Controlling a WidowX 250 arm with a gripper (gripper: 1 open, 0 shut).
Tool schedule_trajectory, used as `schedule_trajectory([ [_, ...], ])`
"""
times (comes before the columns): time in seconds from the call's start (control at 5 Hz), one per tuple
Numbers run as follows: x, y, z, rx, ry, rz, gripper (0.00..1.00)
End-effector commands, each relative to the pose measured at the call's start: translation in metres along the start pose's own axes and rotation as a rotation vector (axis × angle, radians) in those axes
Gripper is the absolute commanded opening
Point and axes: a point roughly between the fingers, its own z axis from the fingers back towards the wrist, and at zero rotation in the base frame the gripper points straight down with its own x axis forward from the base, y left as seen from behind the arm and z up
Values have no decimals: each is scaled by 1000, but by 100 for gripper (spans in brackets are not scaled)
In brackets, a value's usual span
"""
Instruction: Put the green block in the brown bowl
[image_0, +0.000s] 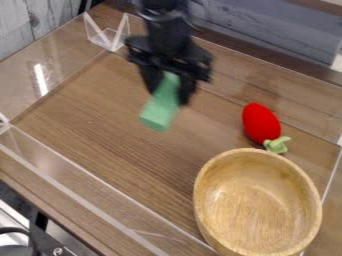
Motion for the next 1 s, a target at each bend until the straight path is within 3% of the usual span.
schedule_trajectory([
  [0.0,-10,-41,1,-20,-31,-6,0],
  [0.4,-46,-109,-24,-47,1,40,0],
  [0.6,-57,-118,-37,-67,40,46,0],
  [0.8,-54,-107,-27,-72,21,23,0],
])
